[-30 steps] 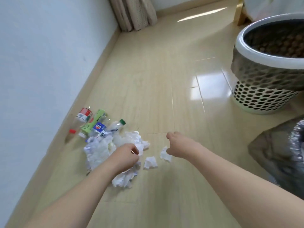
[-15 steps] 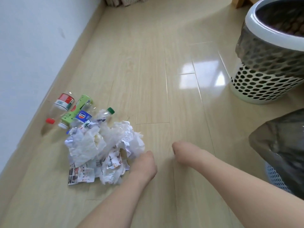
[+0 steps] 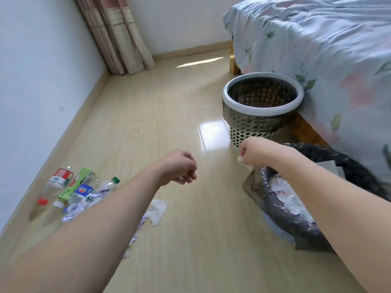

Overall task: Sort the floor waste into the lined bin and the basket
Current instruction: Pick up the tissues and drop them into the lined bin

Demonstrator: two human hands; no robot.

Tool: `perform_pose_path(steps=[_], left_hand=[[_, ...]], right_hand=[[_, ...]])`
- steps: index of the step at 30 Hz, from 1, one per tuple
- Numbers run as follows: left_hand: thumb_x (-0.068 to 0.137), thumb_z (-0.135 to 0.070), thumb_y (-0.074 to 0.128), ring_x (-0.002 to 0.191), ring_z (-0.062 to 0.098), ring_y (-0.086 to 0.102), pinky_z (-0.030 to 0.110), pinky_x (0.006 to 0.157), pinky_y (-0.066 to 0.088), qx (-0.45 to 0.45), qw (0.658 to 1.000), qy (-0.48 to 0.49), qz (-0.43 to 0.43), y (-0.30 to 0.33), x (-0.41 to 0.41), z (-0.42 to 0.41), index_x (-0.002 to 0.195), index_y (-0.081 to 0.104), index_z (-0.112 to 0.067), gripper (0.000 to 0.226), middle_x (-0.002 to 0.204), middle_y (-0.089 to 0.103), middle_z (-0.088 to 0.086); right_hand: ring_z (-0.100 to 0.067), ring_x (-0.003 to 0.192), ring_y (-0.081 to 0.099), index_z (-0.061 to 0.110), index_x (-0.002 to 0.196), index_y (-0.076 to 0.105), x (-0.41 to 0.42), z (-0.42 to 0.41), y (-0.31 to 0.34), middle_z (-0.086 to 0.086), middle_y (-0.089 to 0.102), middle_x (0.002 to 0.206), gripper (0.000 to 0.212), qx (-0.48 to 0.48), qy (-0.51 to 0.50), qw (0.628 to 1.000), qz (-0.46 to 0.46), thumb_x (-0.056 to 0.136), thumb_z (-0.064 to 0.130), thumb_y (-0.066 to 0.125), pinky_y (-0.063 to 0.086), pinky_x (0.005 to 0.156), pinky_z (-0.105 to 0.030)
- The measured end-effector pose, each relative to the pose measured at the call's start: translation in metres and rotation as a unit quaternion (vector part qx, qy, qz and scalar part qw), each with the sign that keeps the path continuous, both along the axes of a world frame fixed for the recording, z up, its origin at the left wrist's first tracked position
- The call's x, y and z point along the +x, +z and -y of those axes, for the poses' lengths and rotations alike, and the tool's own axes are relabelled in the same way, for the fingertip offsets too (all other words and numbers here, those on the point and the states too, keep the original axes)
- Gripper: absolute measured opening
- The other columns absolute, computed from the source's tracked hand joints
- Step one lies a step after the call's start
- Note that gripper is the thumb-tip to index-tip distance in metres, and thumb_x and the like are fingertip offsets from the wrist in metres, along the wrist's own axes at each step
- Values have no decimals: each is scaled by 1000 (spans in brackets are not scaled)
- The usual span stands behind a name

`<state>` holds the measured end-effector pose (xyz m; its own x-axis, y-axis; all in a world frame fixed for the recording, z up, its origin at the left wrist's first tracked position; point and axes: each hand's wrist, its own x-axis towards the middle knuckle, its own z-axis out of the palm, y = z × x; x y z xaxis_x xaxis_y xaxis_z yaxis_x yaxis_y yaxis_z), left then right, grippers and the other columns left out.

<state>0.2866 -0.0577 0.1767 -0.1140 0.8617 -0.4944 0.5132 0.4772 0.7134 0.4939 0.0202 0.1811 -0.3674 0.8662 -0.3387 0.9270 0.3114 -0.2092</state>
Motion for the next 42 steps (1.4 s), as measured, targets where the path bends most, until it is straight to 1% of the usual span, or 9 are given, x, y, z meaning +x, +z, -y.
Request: perform_pose_path(steps=[5,9,12,17,22,27,34,38,42], left_hand=[[92,-5,52,46,14,53,22,43,40,77,990,-81,85,15,128,-37,87,56,-7,7,67,64,10],[93,-4,45,53,19,64,30,52,55,7,983,-165,80,-7,209,-39,113,53,-3,22,83,67,16],[91,-3,35,54,22,64,32,51,57,17,988,-140,61,-6,214,-50,118,49,-7,31,89,67,19],[88,-6,36,53,22,59,25,45,43,78,996,-22,-24,-3,125,-64,104,58,-6,27,81,67,12],[83,-10,38,57,22,57,25,52,43,38,985,109,-128,-33,-10,-25,96,58,-5,24,83,66,10],[80,-12,38,65,26,58,27,57,42,-72,960,181,-203,-91,-122,48,86,52,-11,15,78,58,8],[77,-32,51,64,25,66,22,55,42,-135,953,201,-183,-172,-153,85,74,55,-19,13,68,66,4],[79,-28,45,60,20,67,24,56,49,-123,938,289,-149,-201,-153,83,85,62,-25,18,70,68,-8],[82,-21,40,65,22,59,31,66,51,-114,944,286,-118,-196,-156,88,64,56,-21,24,69,68,-3]], right_hand=[[-28,90,60,5,120,62,106,16,18,-15,65,115,30,8,-92,995,42,94,13,50,48,78,-32],[-25,85,61,8,104,65,169,29,1,-10,64,98,25,-13,-168,985,38,90,9,44,48,70,-29],[-27,94,64,10,109,69,180,20,-9,-9,68,106,30,8,-195,981,2,88,10,47,55,82,-33],[-29,102,60,13,108,67,104,-13,-3,-8,65,112,27,143,-153,971,-114,88,14,48,51,90,-39],[-22,107,56,16,114,64,-38,-10,-36,-4,62,117,31,64,3,974,-216,89,15,46,48,91,-33],[-22,118,49,17,131,48,-162,26,-117,-3,49,129,40,-64,151,977,-137,91,17,44,42,92,-31],[-28,114,49,12,125,41,-238,71,-210,-7,45,123,45,-98,162,981,-48,89,32,57,43,86,-36],[-27,105,52,16,102,45,-249,84,-232,-5,50,110,14,-66,180,981,-15,93,24,52,40,75,-34],[-28,86,53,17,74,35,-245,81,-221,-1,47,81,22,-136,158,978,-8,94,20,45,36,68,-30]])
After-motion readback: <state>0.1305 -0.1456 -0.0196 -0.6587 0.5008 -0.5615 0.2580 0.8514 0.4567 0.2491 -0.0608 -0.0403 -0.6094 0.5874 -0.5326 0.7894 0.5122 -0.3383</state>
